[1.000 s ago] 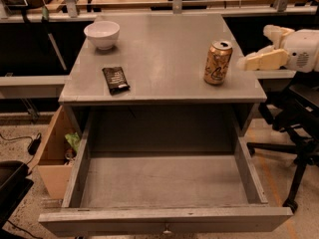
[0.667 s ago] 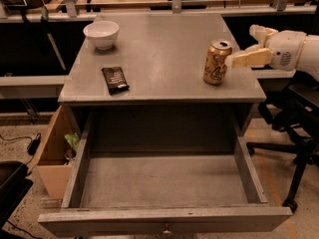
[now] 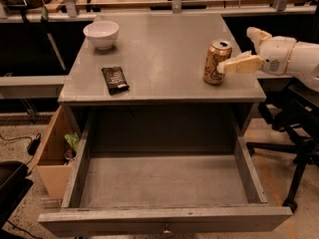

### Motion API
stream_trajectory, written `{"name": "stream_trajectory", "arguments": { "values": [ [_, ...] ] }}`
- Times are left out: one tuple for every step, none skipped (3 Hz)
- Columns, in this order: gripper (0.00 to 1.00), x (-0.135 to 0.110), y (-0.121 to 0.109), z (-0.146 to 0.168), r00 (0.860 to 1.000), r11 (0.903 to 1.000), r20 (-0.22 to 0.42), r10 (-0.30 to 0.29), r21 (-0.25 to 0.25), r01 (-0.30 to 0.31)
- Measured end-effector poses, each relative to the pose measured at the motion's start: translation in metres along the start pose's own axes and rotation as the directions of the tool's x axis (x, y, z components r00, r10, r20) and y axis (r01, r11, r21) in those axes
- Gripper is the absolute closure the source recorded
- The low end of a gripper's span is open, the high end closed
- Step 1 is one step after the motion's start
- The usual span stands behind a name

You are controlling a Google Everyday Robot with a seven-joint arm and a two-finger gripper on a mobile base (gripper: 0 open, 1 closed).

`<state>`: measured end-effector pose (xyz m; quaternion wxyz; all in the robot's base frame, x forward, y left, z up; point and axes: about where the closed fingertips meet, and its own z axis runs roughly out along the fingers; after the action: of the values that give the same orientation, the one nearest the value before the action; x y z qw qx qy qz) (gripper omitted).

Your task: Move orange can near white bowl

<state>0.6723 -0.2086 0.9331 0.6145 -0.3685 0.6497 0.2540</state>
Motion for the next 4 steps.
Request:
{"name": "stream_trajectory", "arguments": {
  "values": [
    [0.0, 0.018, -0.006, 0.011, 1.0, 0.9999, -0.001, 0.001, 0.012, -0.001],
    [0.0, 0.032, -0.005, 0.025, 0.999, 0.9989, 0.024, 0.042, -0.02, -0.041],
    [0.15, 0.044, -0.002, 0.034, 0.993, 0.9931, 0.048, 0.105, -0.057, -0.102],
    [0.39, 0.045, 0.0, 0.038, 0.992, 0.9916, 0.052, 0.115, -0.066, -0.111]
  ]
}}
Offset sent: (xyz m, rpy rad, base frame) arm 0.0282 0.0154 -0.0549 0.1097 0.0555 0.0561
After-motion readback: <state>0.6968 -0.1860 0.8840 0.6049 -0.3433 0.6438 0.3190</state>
